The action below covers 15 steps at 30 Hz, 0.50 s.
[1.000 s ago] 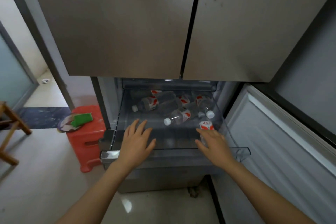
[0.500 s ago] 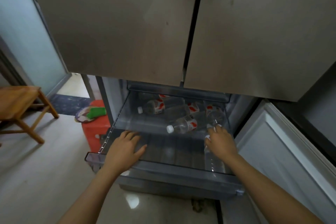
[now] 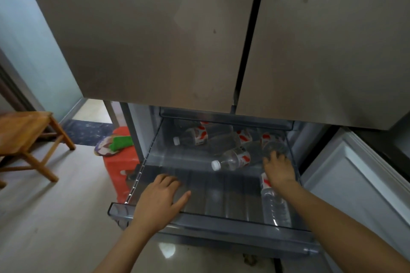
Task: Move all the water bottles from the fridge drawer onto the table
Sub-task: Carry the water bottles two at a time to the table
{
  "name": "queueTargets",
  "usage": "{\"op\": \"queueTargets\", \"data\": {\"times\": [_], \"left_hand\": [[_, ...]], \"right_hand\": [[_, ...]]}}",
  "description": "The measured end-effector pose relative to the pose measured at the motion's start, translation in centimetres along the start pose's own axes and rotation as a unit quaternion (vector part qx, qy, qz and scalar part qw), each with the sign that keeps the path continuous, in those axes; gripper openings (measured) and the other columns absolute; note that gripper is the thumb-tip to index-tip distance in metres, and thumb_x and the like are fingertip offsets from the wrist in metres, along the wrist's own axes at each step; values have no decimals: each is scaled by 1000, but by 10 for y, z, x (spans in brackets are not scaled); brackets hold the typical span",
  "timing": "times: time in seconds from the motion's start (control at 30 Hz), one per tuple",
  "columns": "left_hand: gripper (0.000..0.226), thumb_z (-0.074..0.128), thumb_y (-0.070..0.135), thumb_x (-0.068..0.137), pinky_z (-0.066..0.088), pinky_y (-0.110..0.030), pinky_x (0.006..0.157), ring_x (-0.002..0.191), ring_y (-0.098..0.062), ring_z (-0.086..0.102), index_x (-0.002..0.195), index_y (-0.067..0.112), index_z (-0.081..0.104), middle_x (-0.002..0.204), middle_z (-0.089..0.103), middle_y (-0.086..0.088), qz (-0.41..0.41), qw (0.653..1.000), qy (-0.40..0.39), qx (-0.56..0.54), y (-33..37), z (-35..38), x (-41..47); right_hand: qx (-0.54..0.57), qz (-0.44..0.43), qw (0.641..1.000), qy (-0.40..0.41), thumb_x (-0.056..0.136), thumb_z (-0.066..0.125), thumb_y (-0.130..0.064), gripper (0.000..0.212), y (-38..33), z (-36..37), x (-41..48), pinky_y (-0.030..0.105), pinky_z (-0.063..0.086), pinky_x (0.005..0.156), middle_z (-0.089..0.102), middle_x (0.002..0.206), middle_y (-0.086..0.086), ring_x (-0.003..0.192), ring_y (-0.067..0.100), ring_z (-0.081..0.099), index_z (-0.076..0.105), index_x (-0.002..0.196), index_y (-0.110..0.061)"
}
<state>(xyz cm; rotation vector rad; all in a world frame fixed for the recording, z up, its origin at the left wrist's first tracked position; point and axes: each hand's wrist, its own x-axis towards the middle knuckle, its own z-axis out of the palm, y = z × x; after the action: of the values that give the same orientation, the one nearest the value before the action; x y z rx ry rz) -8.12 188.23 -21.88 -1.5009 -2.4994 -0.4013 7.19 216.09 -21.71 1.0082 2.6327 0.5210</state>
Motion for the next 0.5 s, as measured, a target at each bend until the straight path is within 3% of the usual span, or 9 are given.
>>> {"op": "queueTargets", "data": {"times": [0.2,0.37,0.43,0.5], "left_hand": [[47,37,55,79,49,-16,57,81,-6,61,72,24,72,76,67,15,0,999,18,-26,0,3,-1],[44,39,55,78,50,-17,55,82,-5,48,67,24,69,73,65,13,-3,998,24,-62,-2,7,0],[44,40,54,77,50,-18,54,82,-5,47,65,23,68,72,65,12,-4,997,28,-70,-3,9,0],[45,40,54,76,50,-18,53,82,-5,44,62,22,67,71,65,11,-2,997,27,-73,-3,10,1]], "right_hand": [[-12,-4,1000,-15,90,48,-14,42,3,1,4,37,39,96,35,134,20,118,34,45,38,131,-11],[4,-16,999,41,86,51,-5,40,5,-12,-2,37,40,94,40,128,20,115,35,45,42,125,-9],[24,-12,995,91,75,65,-3,42,3,-17,-10,37,47,84,47,117,19,104,34,51,51,114,-7],[47,-17,992,118,37,86,0,53,7,-23,-19,35,51,55,55,87,19,73,32,59,62,85,-4]]}}
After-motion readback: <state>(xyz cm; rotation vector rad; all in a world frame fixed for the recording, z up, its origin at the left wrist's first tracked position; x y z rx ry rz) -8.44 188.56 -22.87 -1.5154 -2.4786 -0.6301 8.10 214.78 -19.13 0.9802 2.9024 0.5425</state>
